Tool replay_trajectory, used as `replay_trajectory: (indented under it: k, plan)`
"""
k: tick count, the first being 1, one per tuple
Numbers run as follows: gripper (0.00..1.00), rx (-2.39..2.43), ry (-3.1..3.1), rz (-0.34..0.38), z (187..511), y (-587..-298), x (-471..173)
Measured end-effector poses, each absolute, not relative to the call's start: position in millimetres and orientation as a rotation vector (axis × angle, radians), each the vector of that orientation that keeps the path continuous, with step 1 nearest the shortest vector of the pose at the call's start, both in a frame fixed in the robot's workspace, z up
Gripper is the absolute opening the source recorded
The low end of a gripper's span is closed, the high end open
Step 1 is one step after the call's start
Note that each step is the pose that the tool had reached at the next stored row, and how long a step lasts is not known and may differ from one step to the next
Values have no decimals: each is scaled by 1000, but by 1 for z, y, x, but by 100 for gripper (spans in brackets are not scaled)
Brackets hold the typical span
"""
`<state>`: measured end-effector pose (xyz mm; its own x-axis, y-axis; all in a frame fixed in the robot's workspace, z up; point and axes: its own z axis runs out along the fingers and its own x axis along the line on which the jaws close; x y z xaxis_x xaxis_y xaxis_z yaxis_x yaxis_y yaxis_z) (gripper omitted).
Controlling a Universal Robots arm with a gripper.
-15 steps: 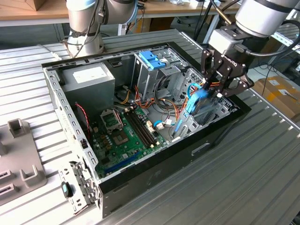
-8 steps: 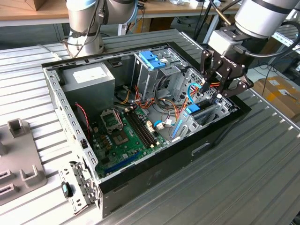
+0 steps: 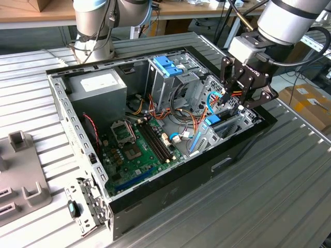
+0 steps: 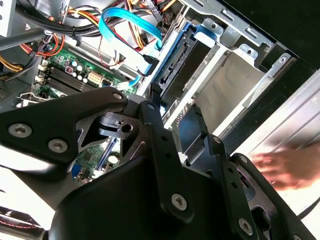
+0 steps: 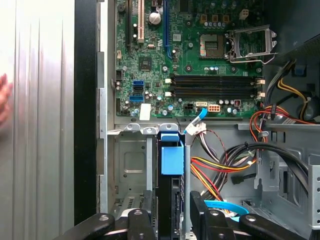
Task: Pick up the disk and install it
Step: 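Insert the first disk wire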
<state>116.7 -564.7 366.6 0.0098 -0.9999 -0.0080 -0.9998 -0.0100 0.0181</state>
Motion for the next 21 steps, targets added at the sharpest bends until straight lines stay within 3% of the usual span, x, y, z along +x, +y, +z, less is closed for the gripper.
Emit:
replay_trajectory:
  k: [21]
  plan:
    - [43,2226,-2204,-25,379,-565,117]
